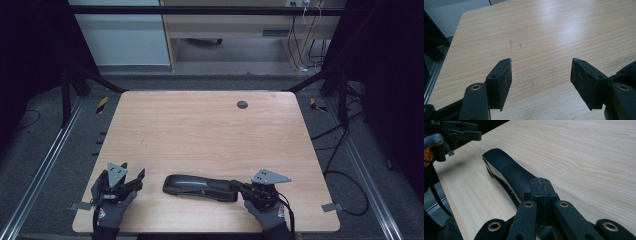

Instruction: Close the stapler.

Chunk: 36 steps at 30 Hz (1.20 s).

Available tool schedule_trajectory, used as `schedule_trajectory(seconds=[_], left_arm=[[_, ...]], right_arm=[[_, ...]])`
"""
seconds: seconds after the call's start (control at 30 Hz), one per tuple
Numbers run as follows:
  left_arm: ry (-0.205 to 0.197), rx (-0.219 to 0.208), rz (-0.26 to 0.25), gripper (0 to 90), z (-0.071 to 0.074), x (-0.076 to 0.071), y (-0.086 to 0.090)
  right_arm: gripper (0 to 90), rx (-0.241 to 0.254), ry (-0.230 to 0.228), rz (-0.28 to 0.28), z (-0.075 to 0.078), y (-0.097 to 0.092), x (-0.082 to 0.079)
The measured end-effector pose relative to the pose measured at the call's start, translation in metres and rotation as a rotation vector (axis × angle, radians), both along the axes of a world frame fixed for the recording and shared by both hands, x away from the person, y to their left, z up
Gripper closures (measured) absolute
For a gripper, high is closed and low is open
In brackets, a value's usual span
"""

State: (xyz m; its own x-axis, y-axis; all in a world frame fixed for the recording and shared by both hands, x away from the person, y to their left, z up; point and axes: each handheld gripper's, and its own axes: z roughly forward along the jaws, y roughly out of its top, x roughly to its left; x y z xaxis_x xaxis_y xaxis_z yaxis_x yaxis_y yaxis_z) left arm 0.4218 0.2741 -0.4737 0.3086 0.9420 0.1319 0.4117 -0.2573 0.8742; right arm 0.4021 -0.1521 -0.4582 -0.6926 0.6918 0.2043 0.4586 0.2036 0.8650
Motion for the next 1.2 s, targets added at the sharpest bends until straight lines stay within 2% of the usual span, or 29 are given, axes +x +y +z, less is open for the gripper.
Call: schedule_trajectory(seconds=[0.3, 0.33, 0.37, 0.5, 0.57, 0.7, 0.8, 0.87, 0.93, 1.07, 1.2], left_arm=[[0.001, -0.002, -0.002, 32.7, 0.000, 0.000, -0.001], [0.001, -0.002, -0.001, 32.8, 0.000, 0.000, -0.001], [0.002, -0.002, -0.001, 32.8, 0.000, 0.000, 0.000], [0.002, -0.003, 0.000, 32.7, -0.001, 0.000, 0.000], [0.003, -0.004, -0.001, 32.7, -0.001, 0.000, 0.000], [0.005, -0.004, -0.002, 32.8, -0.001, 0.000, 0.001], [0.006, -0.004, -0.003, 32.8, -0.001, 0.000, 0.001], [0.008, -0.004, -0.004, 32.7, -0.001, 0.000, 0.001], [0.007, -0.005, -0.004, 32.7, -0.001, 0.000, 0.001], [0.008, -0.004, -0.005, 32.7, -0.002, 0.001, 0.001], [0.014, -0.006, -0.005, 32.7, -0.002, 0.001, 0.002]], right_arm=[[90.0, -0.003, -0.012, -0.010, -0.001, 0.001, -0.002], [90.0, -0.031, 0.002, -0.014, -0.002, 0.002, -0.001], [90.0, -0.010, -0.006, -0.016, -0.003, 0.001, -0.002], [90.0, -0.025, -0.019, -0.015, -0.002, 0.002, -0.003], [90.0, -0.017, -0.014, -0.012, -0.002, 0.002, -0.002], [90.0, 0.047, -0.031, -0.001, 0.004, -0.001, -0.002], [90.0, 0.049, -0.056, 0.000, 0.011, 0.001, -0.002], [89.0, 0.034, -0.055, -0.005, 0.013, 0.002, -0.001], [88.1, 0.041, -0.054, -0.009, 0.012, 0.002, 0.000], [83.7, 0.039, -0.057, -0.041, 0.012, -0.003, 0.002], [76.7, 0.040, -0.078, -0.112, 0.011, -0.015, 0.006]])
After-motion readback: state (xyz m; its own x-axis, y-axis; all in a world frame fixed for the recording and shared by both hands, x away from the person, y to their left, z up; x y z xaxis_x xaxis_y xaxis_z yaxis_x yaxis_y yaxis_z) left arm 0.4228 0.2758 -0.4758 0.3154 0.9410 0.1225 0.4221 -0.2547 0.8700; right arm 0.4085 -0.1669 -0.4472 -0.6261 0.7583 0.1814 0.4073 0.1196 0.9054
